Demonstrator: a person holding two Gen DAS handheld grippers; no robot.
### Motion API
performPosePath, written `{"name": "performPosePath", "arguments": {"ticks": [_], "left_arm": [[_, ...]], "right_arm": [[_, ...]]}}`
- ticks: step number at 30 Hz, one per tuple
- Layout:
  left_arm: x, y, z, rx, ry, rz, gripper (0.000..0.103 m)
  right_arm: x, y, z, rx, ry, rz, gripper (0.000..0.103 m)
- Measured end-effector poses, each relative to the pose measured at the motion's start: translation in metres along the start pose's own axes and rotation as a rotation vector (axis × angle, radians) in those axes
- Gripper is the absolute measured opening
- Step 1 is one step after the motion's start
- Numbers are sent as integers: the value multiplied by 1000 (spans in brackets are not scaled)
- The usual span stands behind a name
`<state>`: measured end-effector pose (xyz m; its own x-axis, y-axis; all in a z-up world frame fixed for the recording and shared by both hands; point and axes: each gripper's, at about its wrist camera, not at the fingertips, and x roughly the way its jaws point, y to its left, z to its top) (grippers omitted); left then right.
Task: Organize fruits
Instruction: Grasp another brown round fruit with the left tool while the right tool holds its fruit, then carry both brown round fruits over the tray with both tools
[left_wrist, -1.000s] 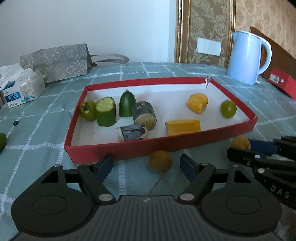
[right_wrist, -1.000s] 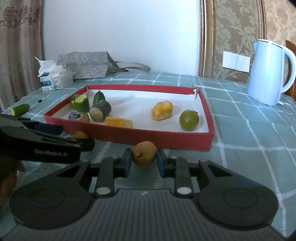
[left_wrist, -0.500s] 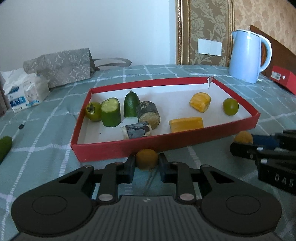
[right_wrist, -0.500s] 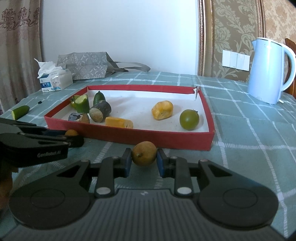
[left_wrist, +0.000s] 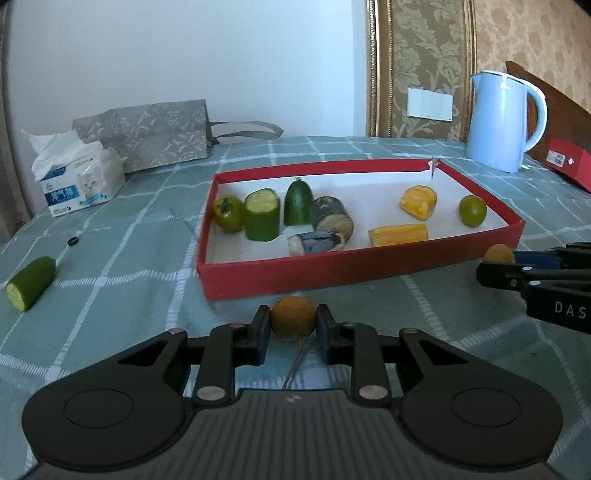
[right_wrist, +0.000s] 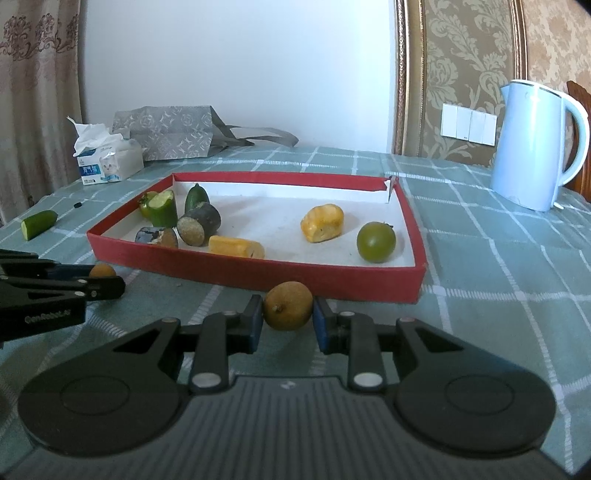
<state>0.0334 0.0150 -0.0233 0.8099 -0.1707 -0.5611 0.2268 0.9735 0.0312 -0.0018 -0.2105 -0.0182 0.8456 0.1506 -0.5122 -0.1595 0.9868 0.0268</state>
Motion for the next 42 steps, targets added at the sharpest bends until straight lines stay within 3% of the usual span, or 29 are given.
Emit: {"name": "performPosePath", "arguments": {"ticks": [11, 16, 22, 42], "left_arm": [[-19, 8, 4, 5, -33, -9, 25], [-31, 21, 14, -40, -44, -100, 25], [-50, 40, 24, -52, -79, -119, 25], [-94, 79, 31, -126, -179, -26, 25]], "right_arm": [[-7, 4, -2, -10, -24, -9, 27], [-9, 10, -4, -23, -14, -10, 27], [-8, 19, -5, -45, -5, -29, 27], [-34, 64, 4, -134, -47, -27, 27]]}}
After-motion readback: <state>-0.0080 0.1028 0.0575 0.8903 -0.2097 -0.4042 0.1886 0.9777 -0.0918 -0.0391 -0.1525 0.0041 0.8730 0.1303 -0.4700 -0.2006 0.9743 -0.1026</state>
